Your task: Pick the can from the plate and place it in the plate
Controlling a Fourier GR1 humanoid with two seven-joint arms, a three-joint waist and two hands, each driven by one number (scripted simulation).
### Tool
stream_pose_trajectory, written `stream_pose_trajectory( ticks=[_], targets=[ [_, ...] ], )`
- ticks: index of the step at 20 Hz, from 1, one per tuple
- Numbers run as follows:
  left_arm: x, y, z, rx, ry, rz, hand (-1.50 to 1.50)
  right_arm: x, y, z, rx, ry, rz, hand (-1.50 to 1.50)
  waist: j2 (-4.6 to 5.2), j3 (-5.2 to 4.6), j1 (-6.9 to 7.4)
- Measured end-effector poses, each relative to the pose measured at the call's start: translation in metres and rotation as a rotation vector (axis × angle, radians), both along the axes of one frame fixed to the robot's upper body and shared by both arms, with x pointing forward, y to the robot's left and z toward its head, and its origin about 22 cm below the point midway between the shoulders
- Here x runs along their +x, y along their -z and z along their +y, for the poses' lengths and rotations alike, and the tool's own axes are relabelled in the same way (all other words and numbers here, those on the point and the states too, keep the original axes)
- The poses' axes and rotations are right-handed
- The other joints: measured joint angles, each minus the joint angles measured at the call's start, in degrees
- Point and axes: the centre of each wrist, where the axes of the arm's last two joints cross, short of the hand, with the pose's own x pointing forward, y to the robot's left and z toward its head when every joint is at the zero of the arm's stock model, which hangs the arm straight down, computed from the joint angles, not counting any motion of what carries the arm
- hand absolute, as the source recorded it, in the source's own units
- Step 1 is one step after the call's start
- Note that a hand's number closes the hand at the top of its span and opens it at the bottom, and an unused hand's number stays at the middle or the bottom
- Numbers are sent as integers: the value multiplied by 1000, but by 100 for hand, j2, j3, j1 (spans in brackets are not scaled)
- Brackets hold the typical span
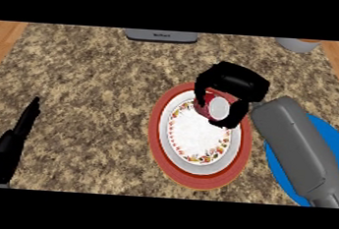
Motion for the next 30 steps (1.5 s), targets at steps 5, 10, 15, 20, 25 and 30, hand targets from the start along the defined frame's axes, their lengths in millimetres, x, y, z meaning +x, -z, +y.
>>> stream_pose_trajectory(
  ticks=[5,10,15,20,25,30],
  targets=[
    [0,-9,-2,-2,8,-8,0,-17,31,25,-33,9,131,-150,13,2,44],
    [-1,-3,-3,1,13,-9,0,-28,55,37,-64,94,208,-150,22,3,47],
    [3,-4,-3,1,15,-13,0,-28,64,46,38,114,253,-150,26,3,64],
    [5,-7,-5,-1,19,-14,0,-17,58,34,232,200,345,-150,30,4,66],
    [2,-4,-9,1,20,-14,0,11,41,-11,365,331,420,-150,43,4,93],
    [9,-11,-11,3,32,-16,0,35,34,-59,511,367,528,-150,85,9,175]
  ],
)
